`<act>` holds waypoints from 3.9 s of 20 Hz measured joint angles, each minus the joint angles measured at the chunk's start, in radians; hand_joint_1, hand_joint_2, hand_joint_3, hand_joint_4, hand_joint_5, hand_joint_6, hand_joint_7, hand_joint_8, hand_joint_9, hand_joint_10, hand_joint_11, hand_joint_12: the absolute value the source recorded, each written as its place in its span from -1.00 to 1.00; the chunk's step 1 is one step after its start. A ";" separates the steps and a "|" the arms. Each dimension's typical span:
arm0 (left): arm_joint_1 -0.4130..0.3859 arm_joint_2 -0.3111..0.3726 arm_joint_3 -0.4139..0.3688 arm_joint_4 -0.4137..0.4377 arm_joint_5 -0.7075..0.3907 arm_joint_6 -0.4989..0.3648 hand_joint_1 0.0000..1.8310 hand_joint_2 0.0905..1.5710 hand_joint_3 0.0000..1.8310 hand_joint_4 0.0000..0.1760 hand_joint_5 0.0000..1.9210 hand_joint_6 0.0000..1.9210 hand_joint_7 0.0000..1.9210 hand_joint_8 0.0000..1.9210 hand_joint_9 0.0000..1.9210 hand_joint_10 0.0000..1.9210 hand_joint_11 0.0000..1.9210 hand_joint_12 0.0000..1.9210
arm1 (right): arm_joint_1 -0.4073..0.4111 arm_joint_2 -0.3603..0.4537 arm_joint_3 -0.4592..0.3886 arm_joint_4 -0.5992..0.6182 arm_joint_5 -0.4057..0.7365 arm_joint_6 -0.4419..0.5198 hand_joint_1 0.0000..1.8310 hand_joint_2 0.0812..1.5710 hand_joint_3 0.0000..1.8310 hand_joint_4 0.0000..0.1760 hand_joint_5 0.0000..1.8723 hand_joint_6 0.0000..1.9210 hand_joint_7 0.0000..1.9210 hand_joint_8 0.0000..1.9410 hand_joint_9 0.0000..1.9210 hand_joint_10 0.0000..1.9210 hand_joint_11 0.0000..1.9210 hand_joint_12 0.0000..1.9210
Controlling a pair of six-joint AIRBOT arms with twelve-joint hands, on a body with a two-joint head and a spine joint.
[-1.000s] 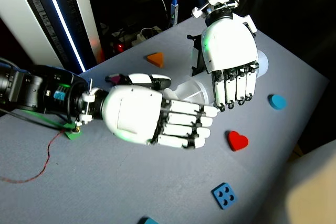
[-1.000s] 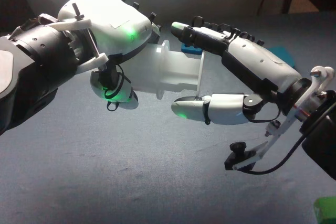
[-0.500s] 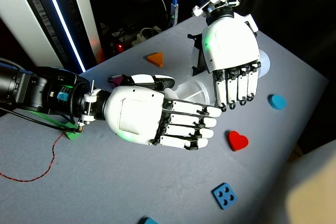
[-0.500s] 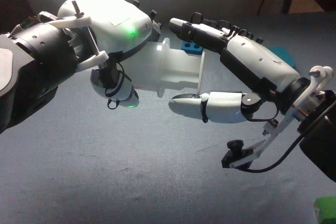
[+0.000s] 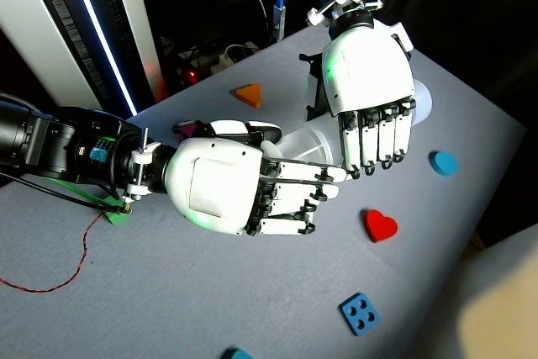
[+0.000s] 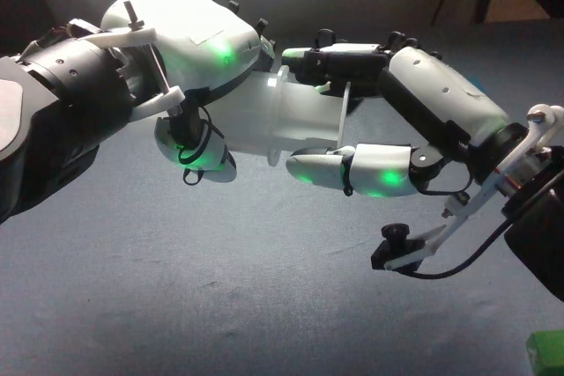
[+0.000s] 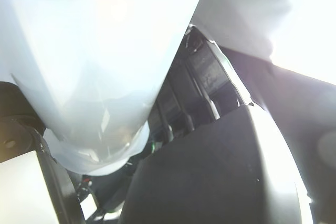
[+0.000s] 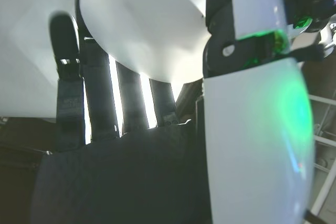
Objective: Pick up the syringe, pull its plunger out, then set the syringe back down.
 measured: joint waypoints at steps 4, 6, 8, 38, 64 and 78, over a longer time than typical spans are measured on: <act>0.000 0.000 -0.001 -0.017 -0.005 -0.016 0.49 0.43 -1.00 -1.00 -0.12 0.15 -0.06 0.11 -0.14 0.42 -0.15 0.20 | 0.003 0.001 0.000 0.003 0.017 0.002 0.51 0.38 -1.00 -1.00 -0.08 0.03 0.07 -0.13 0.04 0.25 -0.10 0.25; 0.000 0.000 0.000 -0.021 -0.007 -0.012 0.49 0.44 -1.00 -1.00 -0.16 0.17 -0.06 0.13 -0.13 0.42 -0.17 0.20 | 0.005 0.001 0.000 0.001 0.024 0.005 0.52 0.33 -1.00 -1.00 0.02 -0.08 0.17 -0.29 0.07 0.20 -0.04 0.22; 0.000 0.000 0.000 -0.032 -0.007 -0.011 0.49 0.43 -1.00 -1.00 -0.08 0.12 -0.08 0.12 -0.13 0.41 -0.16 0.21 | 0.006 0.001 0.000 0.000 0.028 0.000 0.52 0.34 -1.00 -1.00 0.00 -0.04 0.18 -0.33 0.06 0.21 -0.04 0.21; -0.013 0.000 -0.010 -0.041 -0.011 -0.020 0.48 0.47 -1.00 -1.00 -0.11 0.16 -0.17 0.28 -0.19 0.48 -0.20 0.26 | -0.056 0.231 -0.080 -0.107 0.055 0.045 0.51 0.34 -1.00 -1.00 0.01 -0.03 0.17 -0.30 0.03 0.24 -0.07 0.23; -0.019 0.008 -0.004 -0.035 0.006 -0.011 0.49 0.44 -1.00 -1.00 -0.12 0.15 -0.09 0.13 -0.13 0.43 -0.17 0.22 | -0.072 0.365 -0.086 -0.144 0.040 0.043 0.51 0.34 -1.00 -1.00 0.01 -0.03 0.19 -0.33 0.01 0.27 -0.07 0.30; -0.019 0.014 -0.006 -0.032 0.016 0.002 0.49 0.45 -1.00 -1.00 -0.13 0.17 -0.09 0.15 -0.15 0.43 -0.20 0.25 | -0.078 0.372 -0.103 -0.132 0.046 0.032 0.51 0.37 -1.00 -1.00 -0.06 0.05 0.12 -0.21 -0.02 0.31 -0.13 0.30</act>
